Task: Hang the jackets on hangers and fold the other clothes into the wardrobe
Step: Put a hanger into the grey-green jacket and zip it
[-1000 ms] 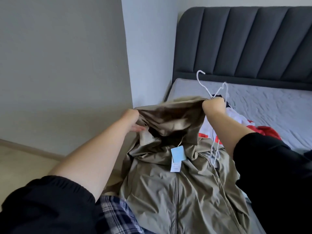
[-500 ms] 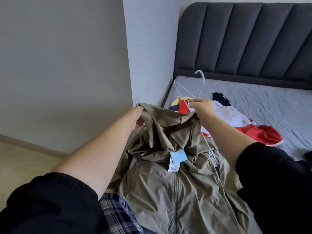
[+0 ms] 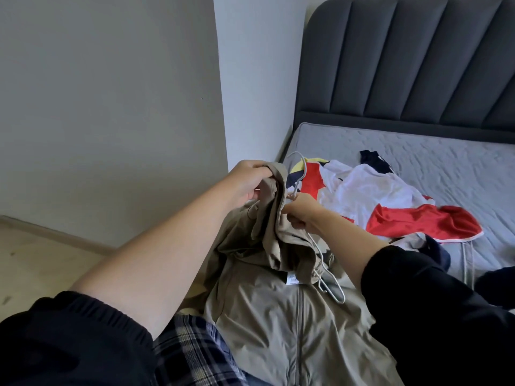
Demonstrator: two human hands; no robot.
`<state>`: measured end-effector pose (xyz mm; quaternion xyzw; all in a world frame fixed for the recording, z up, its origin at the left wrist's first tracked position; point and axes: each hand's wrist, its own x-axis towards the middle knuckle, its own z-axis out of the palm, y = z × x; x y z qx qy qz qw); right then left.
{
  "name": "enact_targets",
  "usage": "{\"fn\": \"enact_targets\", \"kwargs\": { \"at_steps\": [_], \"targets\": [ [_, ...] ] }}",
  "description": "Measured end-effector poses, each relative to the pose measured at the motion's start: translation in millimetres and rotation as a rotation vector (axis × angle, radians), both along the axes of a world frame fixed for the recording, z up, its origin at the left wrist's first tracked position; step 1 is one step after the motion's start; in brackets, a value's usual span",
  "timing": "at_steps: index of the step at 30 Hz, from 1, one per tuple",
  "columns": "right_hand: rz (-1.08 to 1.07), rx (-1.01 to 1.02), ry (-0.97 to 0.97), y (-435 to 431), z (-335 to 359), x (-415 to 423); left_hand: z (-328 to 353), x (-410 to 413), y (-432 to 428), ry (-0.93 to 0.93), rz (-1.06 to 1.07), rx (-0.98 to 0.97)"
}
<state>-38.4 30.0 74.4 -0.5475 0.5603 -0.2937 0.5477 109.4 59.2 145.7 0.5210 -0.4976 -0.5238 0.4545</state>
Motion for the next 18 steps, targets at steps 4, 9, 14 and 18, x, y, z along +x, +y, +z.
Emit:
{"fn": "enact_targets", "kwargs": {
  "at_steps": [4,9,14,18],
  "targets": [
    [-0.113,-0.055,0.01,-3.0,2.2,3.2,-4.4,0.9,0.0,-0.093,0.011,-0.027],
    [-0.337,-0.385,0.253,-25.4,22.9,-8.3,-25.0,20.8,-5.8,-0.498,0.003,-0.013],
    [-0.494,-0.489,0.297,-48.0,44.2,-16.0,-40.2,28.9,-12.3,-1.065,0.108,-0.159],
    [-0.52,-0.639,0.317,-54.3,61.5,-11.6,-39.1,17.0,-13.1,-1.152,-0.1,-0.215]
  ]
}}
